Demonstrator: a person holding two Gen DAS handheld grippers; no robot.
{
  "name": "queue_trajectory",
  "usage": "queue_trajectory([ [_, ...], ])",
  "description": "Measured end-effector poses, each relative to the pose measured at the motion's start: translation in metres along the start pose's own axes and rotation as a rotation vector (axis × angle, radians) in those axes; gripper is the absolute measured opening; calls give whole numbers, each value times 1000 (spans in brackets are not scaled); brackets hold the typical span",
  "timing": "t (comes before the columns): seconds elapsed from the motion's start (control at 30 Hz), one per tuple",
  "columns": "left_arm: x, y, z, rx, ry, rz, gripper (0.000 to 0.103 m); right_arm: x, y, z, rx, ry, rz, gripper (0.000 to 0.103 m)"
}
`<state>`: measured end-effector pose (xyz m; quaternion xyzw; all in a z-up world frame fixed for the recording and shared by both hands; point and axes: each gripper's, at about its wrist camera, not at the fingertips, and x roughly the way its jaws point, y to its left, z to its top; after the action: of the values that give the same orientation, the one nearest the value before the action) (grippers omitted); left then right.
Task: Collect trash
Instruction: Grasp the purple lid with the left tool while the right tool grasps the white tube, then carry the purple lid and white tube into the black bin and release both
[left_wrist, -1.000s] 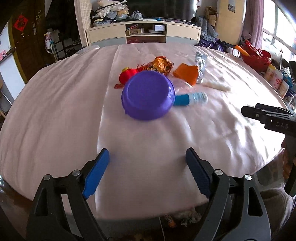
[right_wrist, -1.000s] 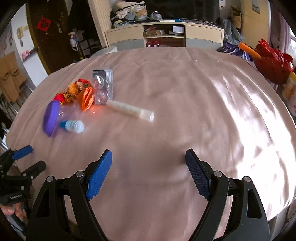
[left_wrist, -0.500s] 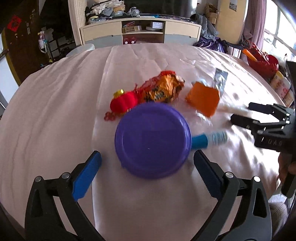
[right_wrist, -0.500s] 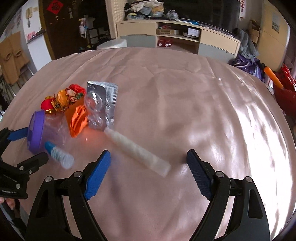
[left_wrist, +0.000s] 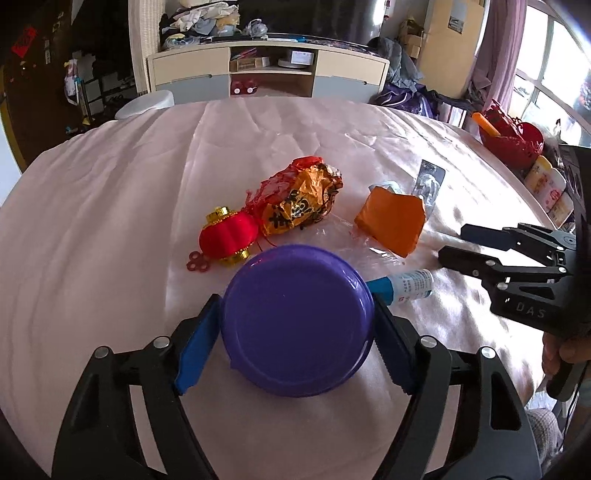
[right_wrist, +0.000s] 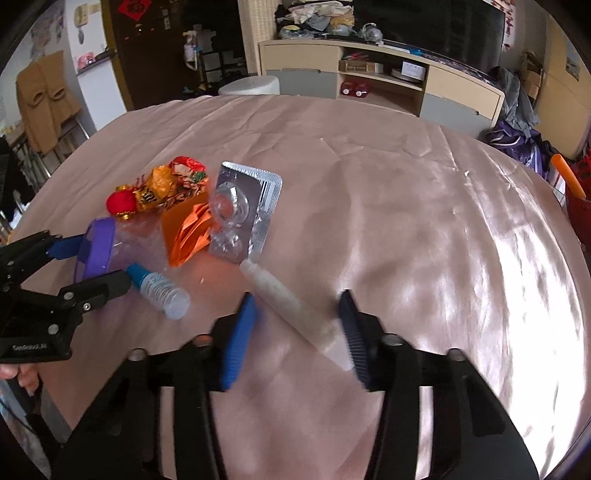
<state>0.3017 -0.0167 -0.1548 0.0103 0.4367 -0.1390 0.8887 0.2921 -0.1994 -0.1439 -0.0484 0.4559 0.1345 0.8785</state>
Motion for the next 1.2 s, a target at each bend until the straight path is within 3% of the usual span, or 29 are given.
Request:
queue_trajectory([
  [0.13,-7,0,-4,-3,-9,-5,74,-7,-1,-5,8,16,19,15],
  [0.57,-72,-4,-35,-8,-61,30,73,-53,20,-53,38,-4,55,15],
  [0.9,-118,-32,-100,14,-58,-10,74,-117,43,-104,41,-69,101,15],
  [1.2,-129,-57,-163,10,-30,-18,74,-119,62,-161,65,-27,155,15],
])
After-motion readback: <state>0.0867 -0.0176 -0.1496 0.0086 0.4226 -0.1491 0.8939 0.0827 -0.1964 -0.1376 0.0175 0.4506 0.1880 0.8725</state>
